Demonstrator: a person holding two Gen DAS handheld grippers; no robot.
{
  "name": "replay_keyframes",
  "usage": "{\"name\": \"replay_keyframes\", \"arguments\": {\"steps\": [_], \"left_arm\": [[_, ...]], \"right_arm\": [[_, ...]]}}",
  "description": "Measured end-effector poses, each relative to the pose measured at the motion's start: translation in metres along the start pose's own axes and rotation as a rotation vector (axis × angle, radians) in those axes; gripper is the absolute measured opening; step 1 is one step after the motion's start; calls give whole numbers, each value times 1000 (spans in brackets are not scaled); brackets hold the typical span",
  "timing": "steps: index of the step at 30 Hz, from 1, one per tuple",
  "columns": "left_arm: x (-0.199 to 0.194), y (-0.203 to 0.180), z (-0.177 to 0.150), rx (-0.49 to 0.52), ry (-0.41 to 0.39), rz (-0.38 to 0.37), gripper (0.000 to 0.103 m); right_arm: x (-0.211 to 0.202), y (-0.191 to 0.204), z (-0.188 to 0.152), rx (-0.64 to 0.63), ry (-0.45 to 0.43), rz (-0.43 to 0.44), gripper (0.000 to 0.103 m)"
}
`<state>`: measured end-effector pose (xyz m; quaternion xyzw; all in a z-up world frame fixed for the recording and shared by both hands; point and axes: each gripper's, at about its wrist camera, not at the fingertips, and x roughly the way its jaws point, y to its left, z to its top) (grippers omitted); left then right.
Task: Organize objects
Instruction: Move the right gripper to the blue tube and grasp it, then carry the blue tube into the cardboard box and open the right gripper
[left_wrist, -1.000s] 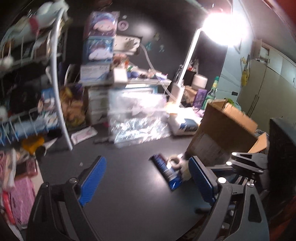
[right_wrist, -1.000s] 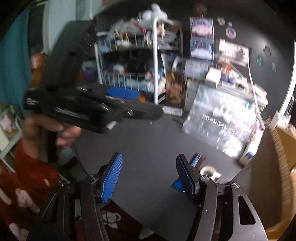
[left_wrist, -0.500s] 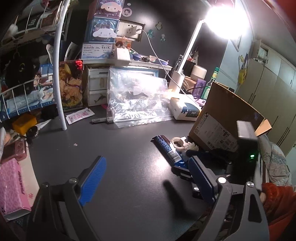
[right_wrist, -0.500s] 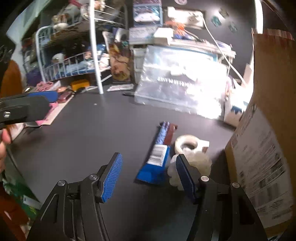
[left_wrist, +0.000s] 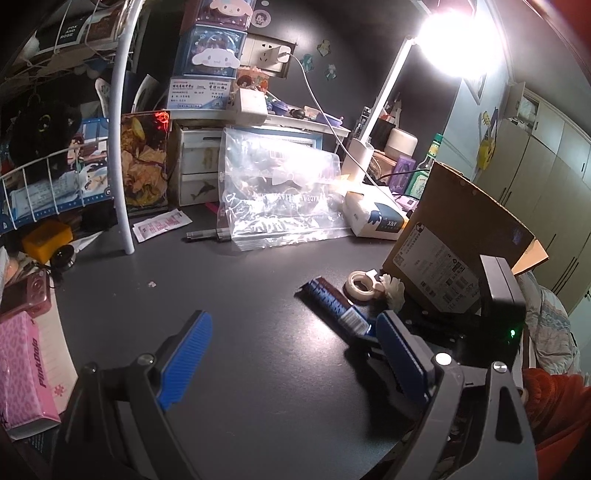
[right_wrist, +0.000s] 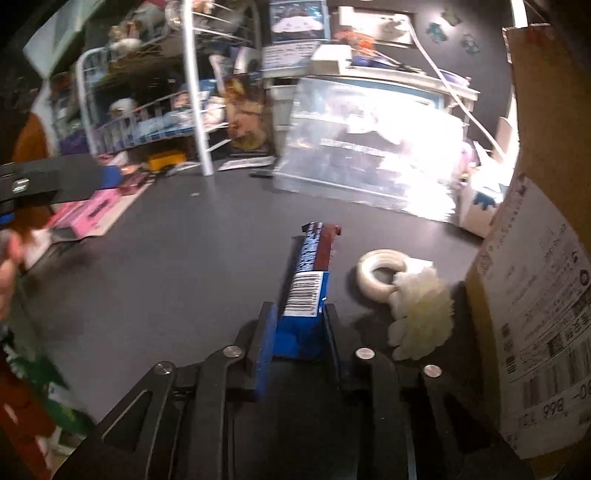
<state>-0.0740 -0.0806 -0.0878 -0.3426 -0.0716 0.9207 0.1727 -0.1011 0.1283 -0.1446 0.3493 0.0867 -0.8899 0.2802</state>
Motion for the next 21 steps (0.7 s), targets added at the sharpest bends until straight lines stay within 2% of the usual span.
{"name": "replay_keyframes", "arguments": {"steps": [2, 5, 7, 8, 9, 10, 15, 21], "left_arm": [[1, 1, 1, -4, 3, -1, 89], [2, 0, 2, -8, 5, 3, 89], [1, -1, 3, -10, 8, 7, 89], [1, -1, 3, -10, 11, 9, 89], [1, -2, 3, -9, 14, 12, 89], [1, -2, 3, -8, 17, 14, 89], [2, -10, 4, 8, 35, -5, 89], [-1, -25, 13, 12, 39, -73, 89]], "right_arm": [[1, 5, 0, -28, 20, -3, 19], [3, 6, 5, -23, 25, -13, 42], [10, 5, 9, -16, 33, -14, 42], [13, 5, 9, -21, 38, -15, 38], [14, 7, 10, -35, 30, -32, 23], [15, 9, 10, -51, 26, -50, 16], [13, 9, 12, -69, 32, -22, 15], [-20, 20, 27, -93, -32, 124, 15]]}}
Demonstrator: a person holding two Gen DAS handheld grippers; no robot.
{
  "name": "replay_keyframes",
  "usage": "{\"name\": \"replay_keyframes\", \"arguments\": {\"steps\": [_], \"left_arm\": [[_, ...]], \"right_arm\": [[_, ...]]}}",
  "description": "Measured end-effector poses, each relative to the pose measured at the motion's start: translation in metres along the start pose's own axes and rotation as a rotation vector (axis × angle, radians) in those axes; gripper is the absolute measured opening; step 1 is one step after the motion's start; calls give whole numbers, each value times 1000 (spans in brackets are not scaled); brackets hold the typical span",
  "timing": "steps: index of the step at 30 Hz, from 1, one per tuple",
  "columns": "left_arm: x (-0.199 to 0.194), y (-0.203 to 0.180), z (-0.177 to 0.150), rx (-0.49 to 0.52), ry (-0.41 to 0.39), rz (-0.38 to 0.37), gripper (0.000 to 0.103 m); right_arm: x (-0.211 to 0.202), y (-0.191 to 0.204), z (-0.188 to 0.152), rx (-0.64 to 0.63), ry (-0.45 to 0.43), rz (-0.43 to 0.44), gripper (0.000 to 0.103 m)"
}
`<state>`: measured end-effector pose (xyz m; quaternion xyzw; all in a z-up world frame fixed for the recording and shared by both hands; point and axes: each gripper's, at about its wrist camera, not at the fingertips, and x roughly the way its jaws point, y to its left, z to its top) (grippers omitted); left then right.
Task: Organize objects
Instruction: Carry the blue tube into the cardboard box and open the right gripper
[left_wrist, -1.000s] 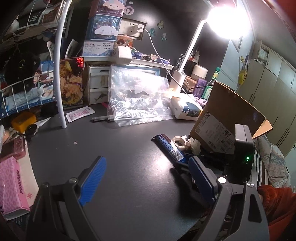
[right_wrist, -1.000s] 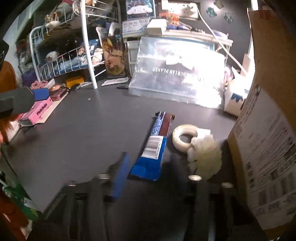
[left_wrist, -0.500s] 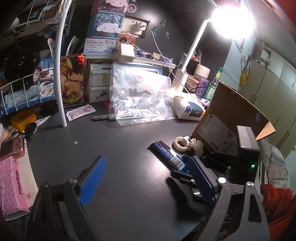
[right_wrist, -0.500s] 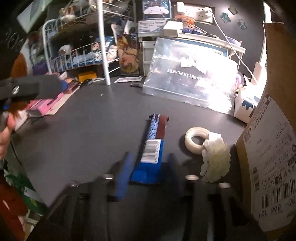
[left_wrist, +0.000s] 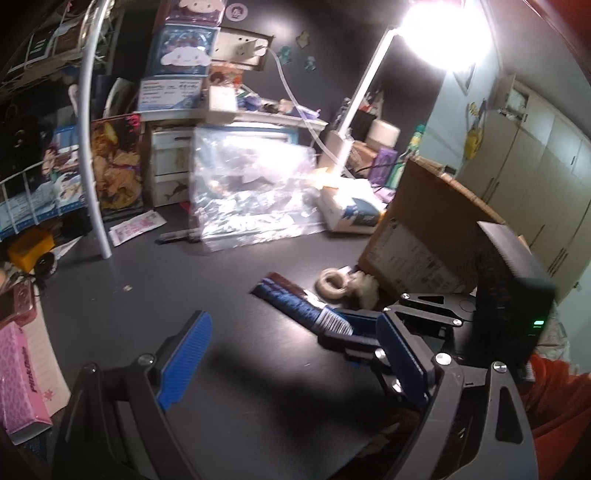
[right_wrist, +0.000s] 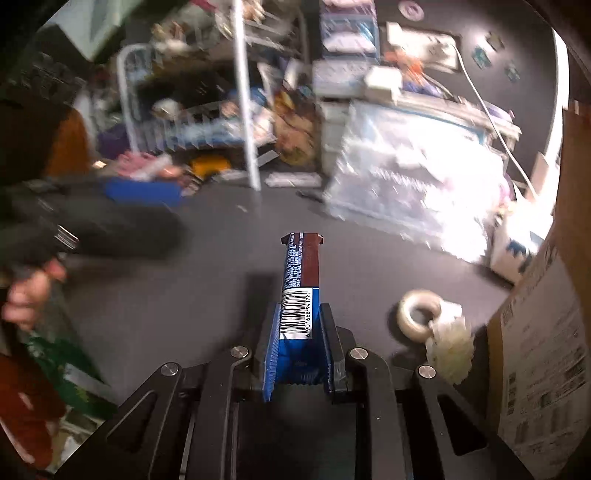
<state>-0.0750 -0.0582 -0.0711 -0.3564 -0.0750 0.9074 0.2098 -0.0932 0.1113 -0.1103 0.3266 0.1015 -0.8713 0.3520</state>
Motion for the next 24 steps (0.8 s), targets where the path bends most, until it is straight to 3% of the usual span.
{"name": "replay_keyframes", "arguments": {"steps": [5, 12, 19, 24], "left_arm": [[-12, -17, 23, 14, -52, -68, 87], [-19, -52, 60, 60, -104, -83, 51], [5, -103, 102, 143, -84, -107, 49], [39, -141, 130, 176, -17, -137, 49]], "right_arm": [[-45, 13, 26, -67, -88, 99, 15], [-96, 3, 51, -115, -175, 98, 15], [-134, -38, 54, -74, -206, 38, 15], [-154, -80, 55, -24, -167, -8, 15]]}}
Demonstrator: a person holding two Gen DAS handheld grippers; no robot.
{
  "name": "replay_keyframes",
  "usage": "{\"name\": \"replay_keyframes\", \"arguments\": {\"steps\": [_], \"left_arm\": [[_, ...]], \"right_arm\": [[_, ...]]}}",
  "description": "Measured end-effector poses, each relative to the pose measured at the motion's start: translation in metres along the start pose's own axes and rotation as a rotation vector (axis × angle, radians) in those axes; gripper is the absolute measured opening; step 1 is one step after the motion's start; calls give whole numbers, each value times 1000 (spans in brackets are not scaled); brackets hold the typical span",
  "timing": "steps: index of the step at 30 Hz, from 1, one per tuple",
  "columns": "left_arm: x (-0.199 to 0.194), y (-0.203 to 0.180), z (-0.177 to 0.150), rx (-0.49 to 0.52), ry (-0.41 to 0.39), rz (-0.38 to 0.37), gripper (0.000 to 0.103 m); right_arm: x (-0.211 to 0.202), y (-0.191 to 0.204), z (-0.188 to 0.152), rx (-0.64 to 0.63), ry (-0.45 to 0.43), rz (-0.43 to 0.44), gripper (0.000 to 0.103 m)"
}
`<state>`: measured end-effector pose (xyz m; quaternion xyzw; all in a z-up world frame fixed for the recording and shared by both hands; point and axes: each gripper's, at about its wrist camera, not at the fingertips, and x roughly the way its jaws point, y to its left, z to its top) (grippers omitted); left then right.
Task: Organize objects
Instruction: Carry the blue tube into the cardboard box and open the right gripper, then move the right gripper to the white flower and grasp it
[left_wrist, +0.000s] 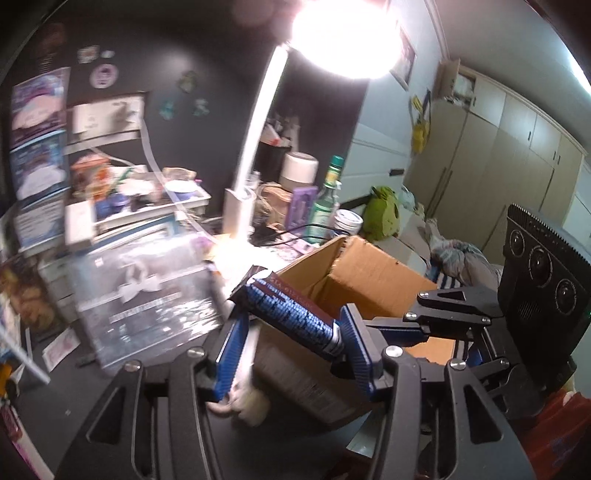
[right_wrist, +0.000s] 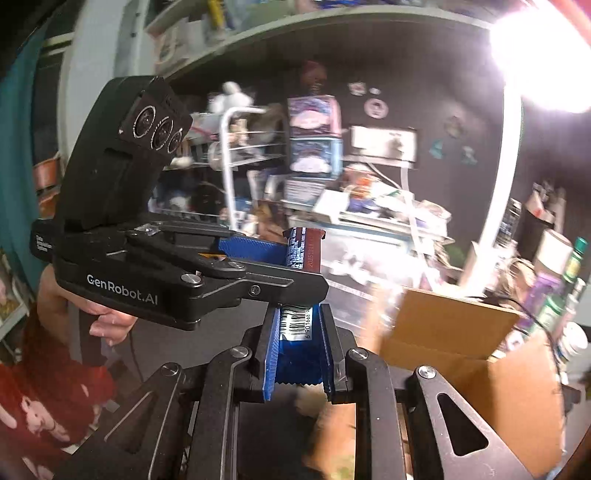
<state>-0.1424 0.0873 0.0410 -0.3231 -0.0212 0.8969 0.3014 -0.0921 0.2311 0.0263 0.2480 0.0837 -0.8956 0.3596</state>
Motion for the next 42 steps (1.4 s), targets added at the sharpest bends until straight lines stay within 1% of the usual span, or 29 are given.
{"name": "replay_keyframes", "arguments": {"steps": [4, 6, 10, 11, 13, 14, 15, 17, 19, 23, 25, 28, 31, 34, 37, 38, 42], "left_arm": [[35, -19, 15, 7, 72, -28, 49], [49, -25, 17, 8, 104, -35, 49], [70, -37, 19, 17, 151, -46, 49], [73, -39, 20, 17, 157, -49, 49], [77, -44, 21, 28, 173, -42, 55], [78, -45, 22, 34, 174, -37, 66], [78, -46, 23, 40, 170, -33, 74], [75, -48, 25, 48, 161, -34, 77], [71, -48, 24, 36, 152, -46, 81], [61, -44, 24, 32, 132, -32, 82], [50, -40, 23, 13, 108, -43, 82], [34, -37, 21, 17, 76, -30, 84], [13, -29, 13, 21, 33, 3, 86], [-8, -14, 4, -2, -12, 29, 86], [-31, 1, -7, -23, -66, 85, 86], [-38, 7, -12, -30, -80, 106, 86], [-61, 29, -33, -47, -103, 155, 86]], "right_arm": [[-9, -35, 0, 53, 67, -12, 15], [-10, -52, -3, 78, 115, -12, 15], [-11, -77, -12, 125, 201, 5, 15], [-11, -79, -12, 128, 211, 6, 15], [-11, -86, -15, 130, 237, 0, 17], [-9, -89, -17, 126, 257, -1, 23], [-8, -91, -18, 119, 268, -4, 30], [-6, -95, -19, 100, 284, -23, 34], [-5, -101, -20, 99, 293, -32, 34], [-4, -110, -20, 107, 296, -38, 34], [-2, -112, -19, 103, 297, -42, 34], [0, -109, -19, 101, 298, -40, 34], [-3, -100, -16, 81, 269, -44, 35], [-9, -79, -10, 28, 220, -47, 35], [-16, -52, 0, -12, 164, -26, 35], [-17, -39, 4, -34, 144, -11, 35], [-12, 4, 12, -93, 108, 58, 35]]}}
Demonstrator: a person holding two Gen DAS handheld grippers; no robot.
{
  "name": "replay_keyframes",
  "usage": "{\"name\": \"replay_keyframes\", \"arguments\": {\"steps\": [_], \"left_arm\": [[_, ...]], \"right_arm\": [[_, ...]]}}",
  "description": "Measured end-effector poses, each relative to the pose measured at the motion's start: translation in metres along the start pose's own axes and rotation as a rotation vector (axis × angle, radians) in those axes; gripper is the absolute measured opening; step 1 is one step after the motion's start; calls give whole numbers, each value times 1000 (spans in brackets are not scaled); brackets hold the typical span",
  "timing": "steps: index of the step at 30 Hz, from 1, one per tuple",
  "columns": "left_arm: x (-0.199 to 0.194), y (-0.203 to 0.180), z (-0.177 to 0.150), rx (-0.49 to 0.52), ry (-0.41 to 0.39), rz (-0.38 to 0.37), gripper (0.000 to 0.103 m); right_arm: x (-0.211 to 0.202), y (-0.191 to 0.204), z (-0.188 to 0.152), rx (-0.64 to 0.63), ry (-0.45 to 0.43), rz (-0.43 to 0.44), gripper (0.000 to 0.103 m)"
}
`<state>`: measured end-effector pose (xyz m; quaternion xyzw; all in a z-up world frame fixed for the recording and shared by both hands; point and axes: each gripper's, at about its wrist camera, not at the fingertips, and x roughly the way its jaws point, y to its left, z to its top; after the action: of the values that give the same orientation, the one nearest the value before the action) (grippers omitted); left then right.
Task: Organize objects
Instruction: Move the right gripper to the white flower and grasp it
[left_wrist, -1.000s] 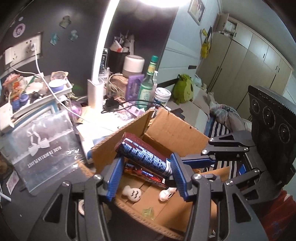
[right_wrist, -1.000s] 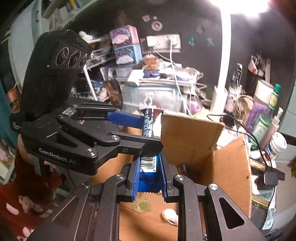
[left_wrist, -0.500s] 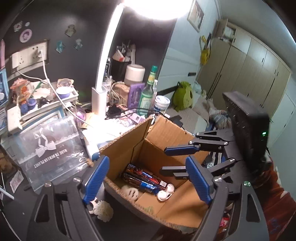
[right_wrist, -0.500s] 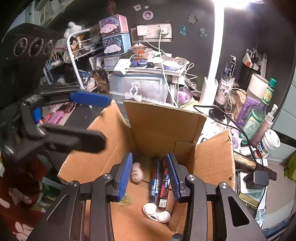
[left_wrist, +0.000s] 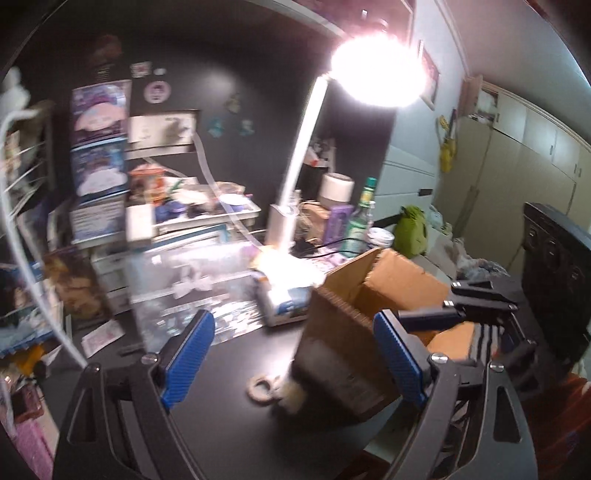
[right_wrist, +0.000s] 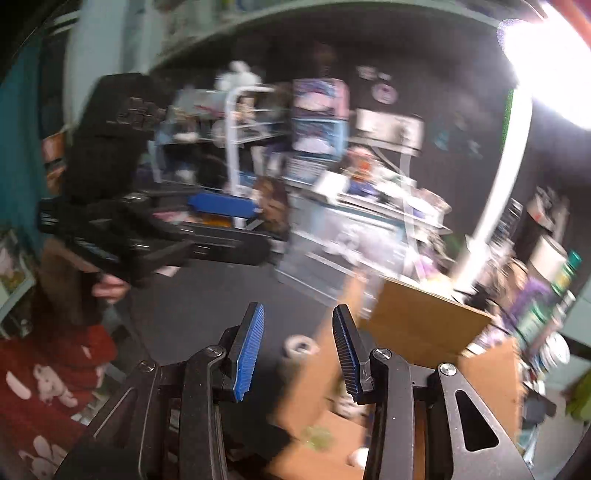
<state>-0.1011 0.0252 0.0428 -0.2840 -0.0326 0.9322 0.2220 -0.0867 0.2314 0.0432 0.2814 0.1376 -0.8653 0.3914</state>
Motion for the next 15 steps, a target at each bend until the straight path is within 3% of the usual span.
{"name": "replay_keyframes", "arguments": {"steps": [7, 15], "left_arm": [[-20, 49, -49, -30, -7, 93, 89], [-23, 81, -103, -46, 24, 123, 89]], "right_arm": [[57, 65, -5, -88, 53, 46, 35], [117, 89, -42, -116, 165, -64, 35]]}}
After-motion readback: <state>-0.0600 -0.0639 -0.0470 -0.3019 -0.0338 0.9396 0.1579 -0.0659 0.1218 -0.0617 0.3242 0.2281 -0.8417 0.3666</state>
